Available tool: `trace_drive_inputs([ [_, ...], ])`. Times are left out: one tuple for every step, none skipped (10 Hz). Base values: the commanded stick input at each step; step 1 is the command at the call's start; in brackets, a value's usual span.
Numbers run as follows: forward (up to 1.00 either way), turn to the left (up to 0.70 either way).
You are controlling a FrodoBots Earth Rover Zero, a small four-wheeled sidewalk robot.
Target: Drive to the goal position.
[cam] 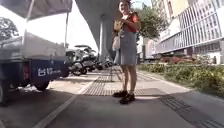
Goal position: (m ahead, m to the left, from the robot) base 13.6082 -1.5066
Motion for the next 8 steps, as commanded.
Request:
trace_drive_inputs([
  [0.00,0.02],
  [0.00,0.02],
  [0.00,0.02],
  [0.00,0.02],
  [0.00,0.02],
  [0.00,0.03],
  [0.00,0.02],
  [0.00,0.02],
])
